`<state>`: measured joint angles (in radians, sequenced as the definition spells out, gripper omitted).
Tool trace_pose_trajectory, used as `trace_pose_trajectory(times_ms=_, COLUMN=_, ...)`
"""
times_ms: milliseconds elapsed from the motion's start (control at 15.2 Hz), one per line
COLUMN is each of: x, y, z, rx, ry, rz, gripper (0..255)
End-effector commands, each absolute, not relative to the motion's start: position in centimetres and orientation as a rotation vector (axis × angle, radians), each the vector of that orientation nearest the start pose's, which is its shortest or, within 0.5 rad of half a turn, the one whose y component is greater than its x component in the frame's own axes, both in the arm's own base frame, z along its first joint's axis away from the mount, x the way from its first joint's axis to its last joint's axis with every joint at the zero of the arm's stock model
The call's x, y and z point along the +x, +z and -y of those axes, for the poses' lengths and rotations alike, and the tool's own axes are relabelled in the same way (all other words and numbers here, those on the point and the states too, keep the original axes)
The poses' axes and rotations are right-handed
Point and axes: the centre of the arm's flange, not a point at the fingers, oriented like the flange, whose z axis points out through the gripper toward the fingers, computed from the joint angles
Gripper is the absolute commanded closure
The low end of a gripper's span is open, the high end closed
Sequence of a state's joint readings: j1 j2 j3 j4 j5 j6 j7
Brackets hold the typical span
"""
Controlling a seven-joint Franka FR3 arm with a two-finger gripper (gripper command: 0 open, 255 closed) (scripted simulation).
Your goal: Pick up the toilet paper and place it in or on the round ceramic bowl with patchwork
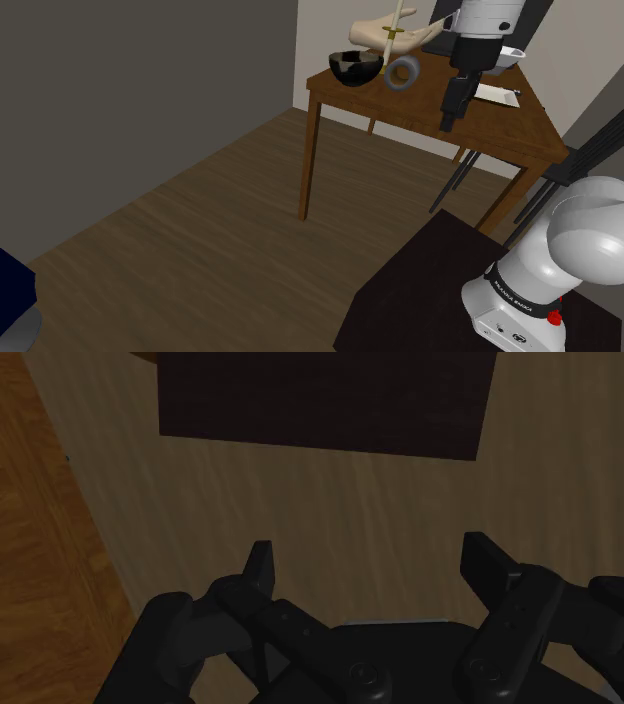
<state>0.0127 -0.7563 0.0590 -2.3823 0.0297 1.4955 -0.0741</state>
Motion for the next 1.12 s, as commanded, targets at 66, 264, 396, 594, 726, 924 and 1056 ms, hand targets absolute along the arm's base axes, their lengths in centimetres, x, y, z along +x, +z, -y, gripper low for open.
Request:
trace_pose_trajectory(times_ms=66, x=30.7, y=55.7, z=-2.5, rx=-3.176, ry=0.236, rz=0.286, gripper=0)
trace_pose_trajectory(times_ms=264, x=31.7, y=54.0, z=-1.2, rx=-3.272, ry=0.327, rz=0.558, gripper=0)
trace_pose_trajectory(times_ms=396, x=32.5, y=53.0, z=-0.4, rx=-3.321, ry=0.391, rz=0.75, gripper=0)
trace_pose_trajectory(times_ms=594, x=33.8, y=51.5, z=0.9, rx=-3.366, ry=0.491, rz=1.057, gripper=0)
trace_pose_trajectory(times_ms=726, x=34.8, y=50.6, z=1.8, rx=-3.376, ry=0.56, rz=1.272, gripper=0)
trace_pose_trajectory(times_ms=924, x=36.4, y=49.4, z=3.0, rx=-3.354, ry=0.667, rz=1.611, gripper=0)
trace_pose_trajectory(times_ms=1056, x=37.5, y=48.5, z=3.7, rx=-3.313, ry=0.74, rz=1.846, gripper=0)
